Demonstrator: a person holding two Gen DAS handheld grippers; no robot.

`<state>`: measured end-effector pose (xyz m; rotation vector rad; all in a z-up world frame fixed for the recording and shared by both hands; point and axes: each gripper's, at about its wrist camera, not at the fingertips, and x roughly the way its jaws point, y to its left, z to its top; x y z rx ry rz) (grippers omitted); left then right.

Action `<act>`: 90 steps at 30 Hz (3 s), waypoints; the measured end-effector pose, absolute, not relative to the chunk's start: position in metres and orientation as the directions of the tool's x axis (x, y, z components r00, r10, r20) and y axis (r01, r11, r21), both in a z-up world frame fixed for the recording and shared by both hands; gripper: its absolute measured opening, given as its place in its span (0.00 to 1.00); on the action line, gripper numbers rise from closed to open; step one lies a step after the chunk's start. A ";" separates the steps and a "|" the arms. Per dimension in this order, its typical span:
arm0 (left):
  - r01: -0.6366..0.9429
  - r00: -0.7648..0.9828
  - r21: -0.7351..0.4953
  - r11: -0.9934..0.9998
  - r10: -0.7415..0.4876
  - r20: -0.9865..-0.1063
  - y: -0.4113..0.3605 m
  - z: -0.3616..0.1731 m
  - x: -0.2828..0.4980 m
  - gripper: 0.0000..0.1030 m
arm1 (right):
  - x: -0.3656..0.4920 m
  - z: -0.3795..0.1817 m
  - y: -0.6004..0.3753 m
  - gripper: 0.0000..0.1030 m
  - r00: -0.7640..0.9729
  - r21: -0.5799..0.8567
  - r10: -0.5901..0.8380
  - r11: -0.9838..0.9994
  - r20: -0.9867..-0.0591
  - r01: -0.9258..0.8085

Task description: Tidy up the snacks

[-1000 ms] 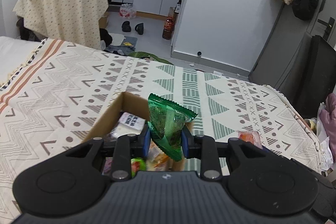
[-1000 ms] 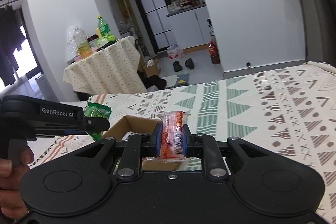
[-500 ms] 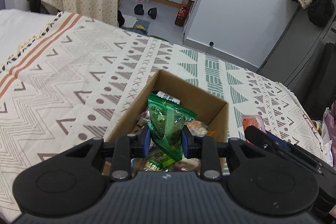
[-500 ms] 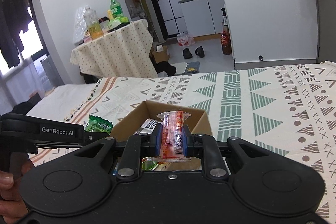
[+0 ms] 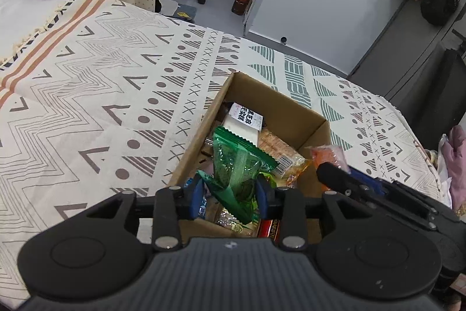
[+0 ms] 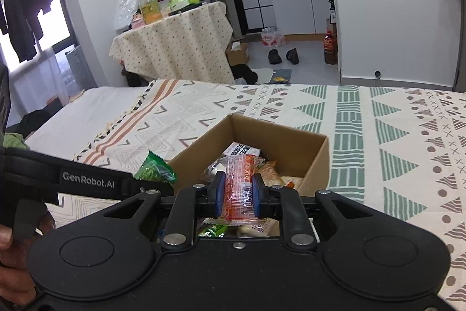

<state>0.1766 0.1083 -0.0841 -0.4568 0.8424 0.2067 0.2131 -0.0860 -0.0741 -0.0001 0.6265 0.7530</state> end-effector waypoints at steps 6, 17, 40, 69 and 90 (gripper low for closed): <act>-0.333 0.660 -0.327 0.885 -0.029 -0.750 0.108 -0.084 0.177 0.41 | 0.214 -0.076 -0.084 0.18 0.541 0.221 0.639 0.734 -0.547 -0.643; -0.387 0.635 -0.255 0.886 0.056 -0.770 0.112 -0.072 0.178 0.66 | 0.211 -0.075 -0.084 0.24 0.491 0.269 0.669 0.705 -0.557 -0.656; -0.407 0.617 -0.176 0.896 0.128 -0.776 0.059 -0.049 0.170 0.80 | 0.204 -0.062 -0.157 0.46 0.568 0.312 0.629 0.768 -0.531 -0.559; -0.318 0.694 -0.133 0.939 0.135 -0.707 -0.020 -0.005 0.121 1.00 | 0.143 -0.029 -0.288 0.90 0.733 0.306 0.539 0.841 -0.415 -0.445; -0.236 0.710 -0.131 0.963 0.078 -0.700 -0.033 0.023 0.058 1.00 | 0.095 -0.006 -0.296 1.00 0.722 0.294 0.546 0.838 -0.424 -0.460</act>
